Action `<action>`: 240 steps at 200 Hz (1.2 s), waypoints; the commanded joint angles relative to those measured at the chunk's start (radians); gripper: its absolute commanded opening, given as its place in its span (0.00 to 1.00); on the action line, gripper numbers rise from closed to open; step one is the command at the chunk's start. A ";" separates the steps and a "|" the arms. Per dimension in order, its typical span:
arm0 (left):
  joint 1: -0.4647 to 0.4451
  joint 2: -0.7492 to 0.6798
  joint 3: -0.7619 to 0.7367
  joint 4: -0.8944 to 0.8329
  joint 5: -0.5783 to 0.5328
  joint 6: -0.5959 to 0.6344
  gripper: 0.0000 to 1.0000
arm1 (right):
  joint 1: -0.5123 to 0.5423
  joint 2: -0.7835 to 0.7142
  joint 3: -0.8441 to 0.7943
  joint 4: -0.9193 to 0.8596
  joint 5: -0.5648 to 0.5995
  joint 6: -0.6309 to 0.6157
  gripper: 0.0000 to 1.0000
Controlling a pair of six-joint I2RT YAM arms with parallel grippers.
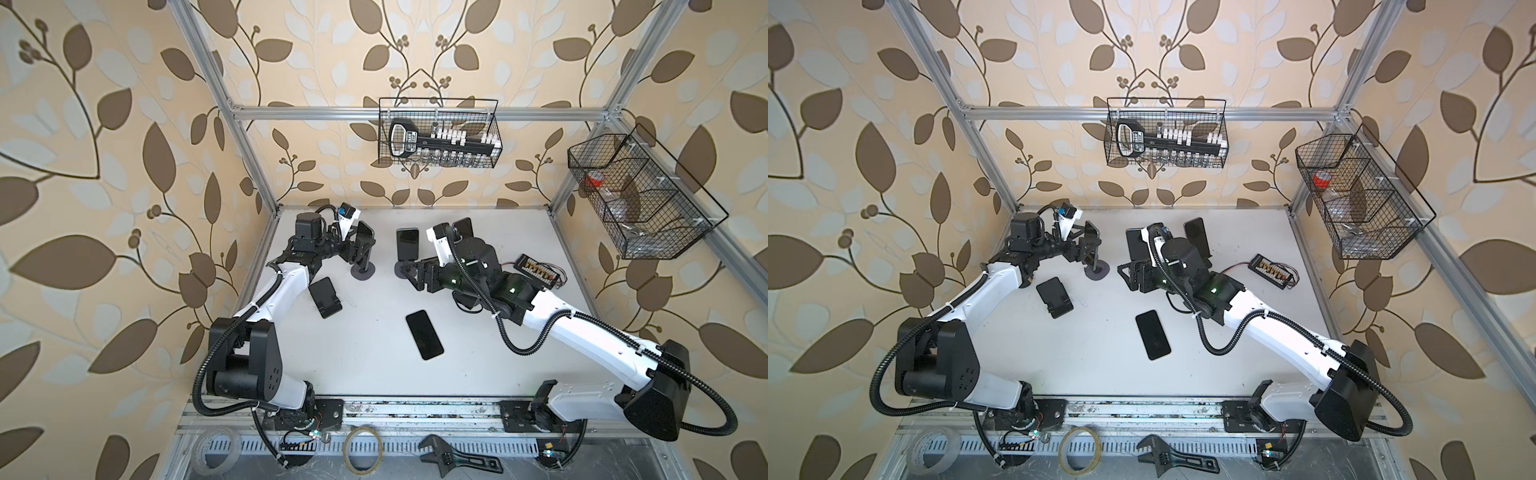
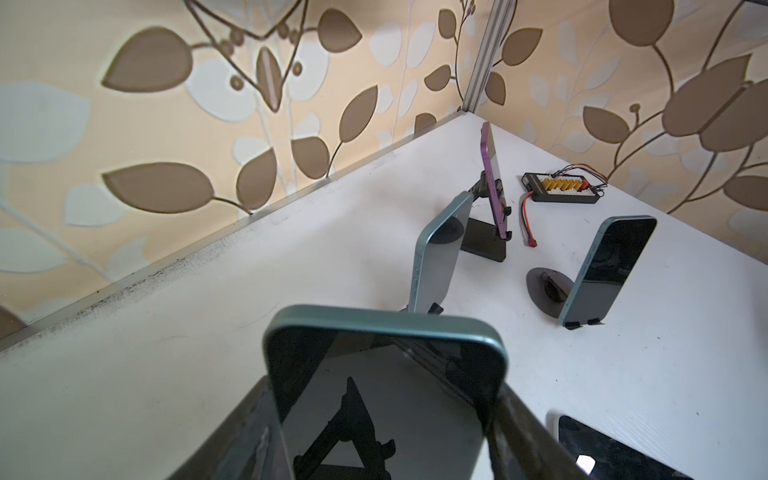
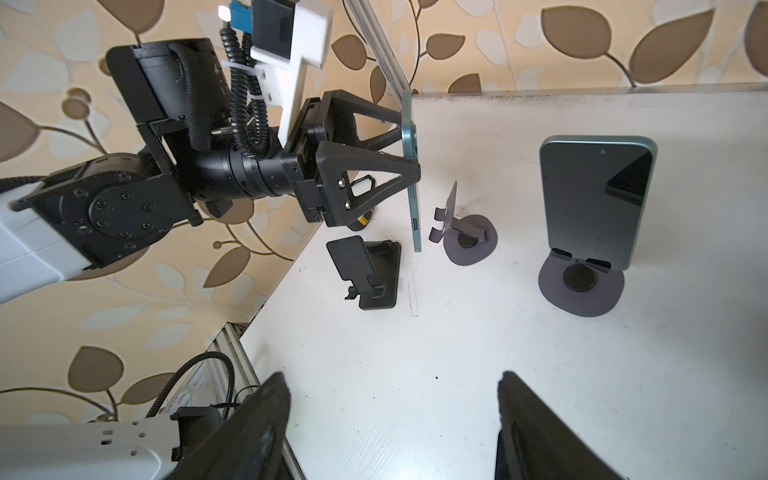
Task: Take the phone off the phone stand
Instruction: 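Swing the left arm back toward the robot carrying the teal phone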
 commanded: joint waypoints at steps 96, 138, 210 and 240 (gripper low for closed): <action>-0.096 -0.107 0.003 -0.048 -0.139 -0.141 0.50 | 0.032 -0.014 -0.014 -0.022 0.033 0.052 0.79; -0.098 -0.135 -0.008 -0.094 -0.178 -0.223 0.50 | 0.051 -0.021 0.004 -0.047 0.061 0.053 0.79; -0.115 -0.221 -0.072 -0.111 -0.238 -0.287 0.49 | 0.085 -0.046 -0.022 -0.039 0.109 0.071 0.79; -0.127 -0.264 -0.077 -0.153 -0.247 -0.311 0.48 | 0.103 -0.057 -0.042 -0.036 0.123 0.080 0.79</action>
